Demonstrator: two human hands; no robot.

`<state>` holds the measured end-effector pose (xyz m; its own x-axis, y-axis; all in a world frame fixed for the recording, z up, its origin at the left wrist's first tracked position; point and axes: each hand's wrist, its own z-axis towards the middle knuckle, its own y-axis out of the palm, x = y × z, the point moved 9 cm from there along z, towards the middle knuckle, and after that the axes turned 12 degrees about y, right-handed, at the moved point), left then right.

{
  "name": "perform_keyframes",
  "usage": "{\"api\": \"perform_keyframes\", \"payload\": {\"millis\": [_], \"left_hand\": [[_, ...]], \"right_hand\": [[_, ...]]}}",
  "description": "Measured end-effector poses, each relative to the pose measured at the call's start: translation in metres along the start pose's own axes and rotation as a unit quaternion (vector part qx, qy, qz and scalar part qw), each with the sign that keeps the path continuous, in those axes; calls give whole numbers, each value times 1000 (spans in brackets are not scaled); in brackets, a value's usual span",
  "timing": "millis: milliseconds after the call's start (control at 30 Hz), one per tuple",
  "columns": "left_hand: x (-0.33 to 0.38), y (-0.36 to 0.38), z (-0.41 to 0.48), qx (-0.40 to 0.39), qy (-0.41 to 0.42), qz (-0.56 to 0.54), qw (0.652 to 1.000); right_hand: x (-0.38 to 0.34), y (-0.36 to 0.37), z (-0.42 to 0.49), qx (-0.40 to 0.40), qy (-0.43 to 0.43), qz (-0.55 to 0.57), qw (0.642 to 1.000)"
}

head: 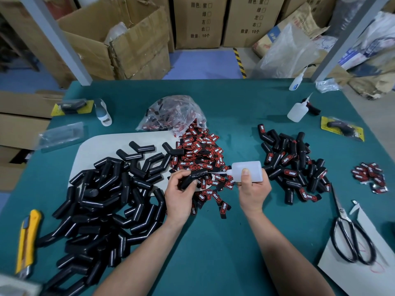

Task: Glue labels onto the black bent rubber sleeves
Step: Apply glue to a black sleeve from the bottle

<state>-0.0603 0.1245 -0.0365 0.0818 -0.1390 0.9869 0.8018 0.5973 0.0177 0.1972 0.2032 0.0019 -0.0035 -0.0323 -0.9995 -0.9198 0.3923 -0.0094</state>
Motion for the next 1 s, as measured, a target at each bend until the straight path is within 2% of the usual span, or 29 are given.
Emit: {"api": "perform_keyframes", "payload": {"millis": [1000], "left_hand": [[11,4,-1,-8,13,6,1000]], "right_hand": [[3,3,-4,-10,10,-11,1000]]}}
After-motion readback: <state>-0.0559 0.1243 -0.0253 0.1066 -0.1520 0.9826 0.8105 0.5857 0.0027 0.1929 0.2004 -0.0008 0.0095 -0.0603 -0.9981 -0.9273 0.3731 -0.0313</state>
